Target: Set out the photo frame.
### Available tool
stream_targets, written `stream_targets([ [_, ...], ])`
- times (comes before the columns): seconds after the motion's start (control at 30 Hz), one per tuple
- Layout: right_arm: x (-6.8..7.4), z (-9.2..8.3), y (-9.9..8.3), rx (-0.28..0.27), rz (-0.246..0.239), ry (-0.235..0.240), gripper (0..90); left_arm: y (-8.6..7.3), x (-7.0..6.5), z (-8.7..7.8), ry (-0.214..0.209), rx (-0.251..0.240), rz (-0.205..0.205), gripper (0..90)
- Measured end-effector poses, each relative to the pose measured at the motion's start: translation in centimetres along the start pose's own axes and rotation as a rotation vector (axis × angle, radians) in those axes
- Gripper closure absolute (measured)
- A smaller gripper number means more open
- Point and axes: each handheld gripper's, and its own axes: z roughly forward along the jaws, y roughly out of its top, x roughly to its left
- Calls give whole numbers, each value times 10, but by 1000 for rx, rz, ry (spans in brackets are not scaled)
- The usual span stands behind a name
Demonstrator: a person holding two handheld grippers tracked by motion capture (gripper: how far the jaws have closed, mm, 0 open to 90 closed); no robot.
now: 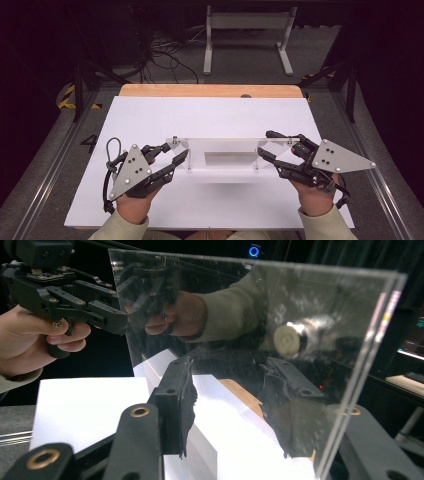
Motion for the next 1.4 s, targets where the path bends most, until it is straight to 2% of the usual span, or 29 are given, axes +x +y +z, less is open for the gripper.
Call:
stream_targets([
  [0.07, 0, 1, -1, 0, 4, -7, 533, -4, 4, 1, 10, -10, -25, 535],
  [0.3, -5, 6, -8, 10, -10, -58, 513, -13, 15, 3, 13, 6, -89, 501],
  [0.47, -11, 11, -13, 21, 2, -72, 486, -17, 17, 1, 16, 24, -95, 495],
  [0.67, -23, 22, -24, 51, 45, -98, 456, -25, 24, -4, 29, 58, -113, 485],
  [0.83, -29, 26, -30, 69, 66, -115, 390, -32, 26, -6, 38, 81, -120, 481],
  [0.87, -32, 29, -34, 75, 88, -119, 386, -33, 26, -6, 40, 84, -124, 480],
  [1.1, -40, 38, -44, 110, 134, -109, 349, -39, 30, -8, 45, 101, -146, 474],
  [1.17, -42, 45, -50, 123, 147, -99, 330, -42, 31, -9, 43, 96, -157, 469],
  [1.27, -43, 49, -53, 142, 142, -104, 320, -43, 32, -10, 48, 101, -160, 467],
  [1.4, -48, 55, -60, 169, 160, -118, 311, -46, 34, -12, 50, 109, -168, 465],
])
